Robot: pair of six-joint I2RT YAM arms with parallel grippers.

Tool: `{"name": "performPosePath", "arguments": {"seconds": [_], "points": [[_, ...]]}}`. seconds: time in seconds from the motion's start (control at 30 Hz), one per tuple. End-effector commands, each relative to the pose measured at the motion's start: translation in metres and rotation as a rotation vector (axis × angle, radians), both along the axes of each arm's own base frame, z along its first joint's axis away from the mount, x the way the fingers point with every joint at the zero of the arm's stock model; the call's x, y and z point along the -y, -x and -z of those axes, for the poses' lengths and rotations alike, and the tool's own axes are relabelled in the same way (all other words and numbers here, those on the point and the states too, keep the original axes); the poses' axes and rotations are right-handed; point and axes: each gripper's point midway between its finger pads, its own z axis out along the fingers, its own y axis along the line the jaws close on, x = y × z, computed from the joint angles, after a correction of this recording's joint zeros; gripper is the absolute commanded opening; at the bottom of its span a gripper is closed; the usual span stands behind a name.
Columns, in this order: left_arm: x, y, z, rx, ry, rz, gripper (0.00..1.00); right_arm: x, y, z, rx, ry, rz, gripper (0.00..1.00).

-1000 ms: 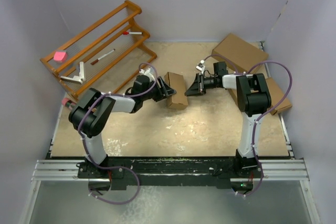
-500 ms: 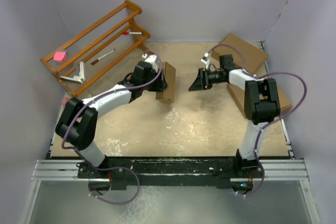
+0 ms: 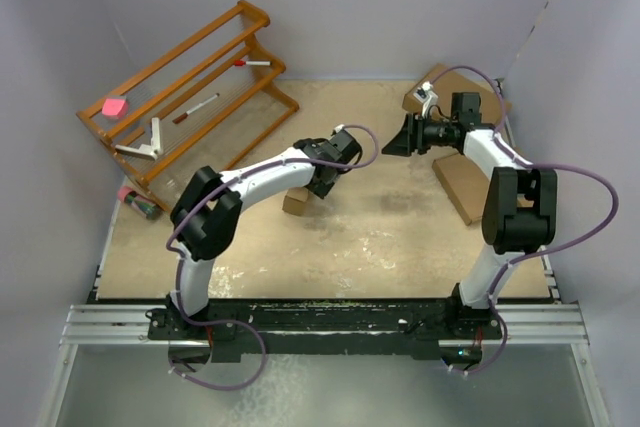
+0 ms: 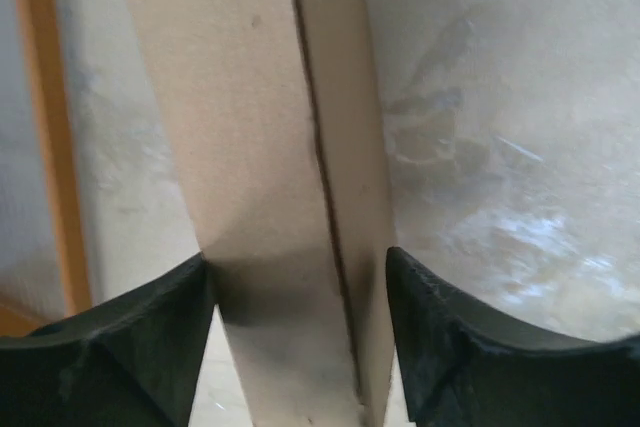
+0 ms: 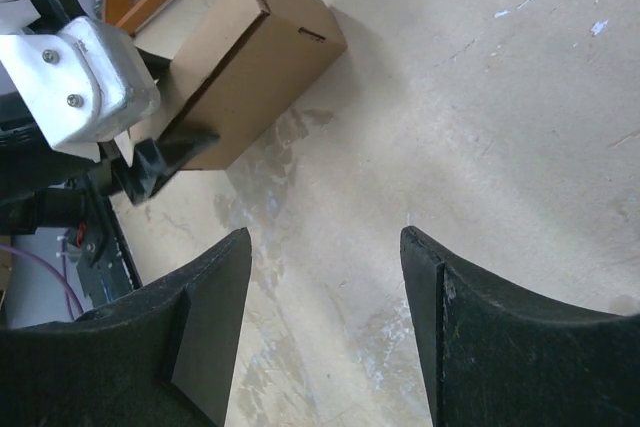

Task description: Fold the paper box

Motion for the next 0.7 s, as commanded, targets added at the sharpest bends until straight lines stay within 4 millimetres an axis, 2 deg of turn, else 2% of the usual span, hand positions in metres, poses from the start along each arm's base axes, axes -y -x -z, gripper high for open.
{"name": "performPosePath", "arguments": {"seconds": [0.0, 0.1, 0.17, 0.23, 0.27, 0.4, 0.5, 0.6, 0.67], "points": [[0.001, 0.002, -0.027, 0.018, -0.073, 0.039, 0.77, -0.002, -0.002, -0.007, 0.045, 0.002, -0.005, 0.66], [0.032, 0.011, -0.038, 0.001, 0.063, 0.119, 0.87, -0.002, -0.002, -0.004, 0.038, 0.001, -0.008, 0.66], [0.05, 0.017, -0.046, -0.006, 0.176, 0.169, 0.9, -0.002, -0.001, -0.002, 0.034, 0.0, -0.01, 0.66], [0.061, 0.023, -0.056, -0.012, 0.245, 0.198, 0.92, -0.002, -0.001, 0.0, 0.027, 0.0, -0.01, 0.66], [0.063, 0.024, -0.062, -0.006, 0.27, 0.2, 0.96, -0.002, -0.001, 0.002, 0.025, 0.0, -0.011, 0.66], [0.067, 0.03, -0.085, 0.029, 0.348, 0.21, 0.98, -0.004, 0.0, 0.004, 0.019, -0.01, -0.018, 0.66], [0.072, 0.035, -0.109, 0.077, 0.453, 0.237, 0.98, -0.008, 0.003, 0.003, 0.019, -0.046, -0.038, 0.63], [0.069, 0.038, -0.136, 0.158, 0.58, 0.26, 0.98, -0.016, 0.011, -0.001, 0.028, -0.098, -0.09, 0.51], [0.05, 0.03, -0.149, 0.204, 0.666, 0.21, 0.98, -0.02, 0.016, -0.003, 0.039, -0.116, -0.122, 0.44]]}}
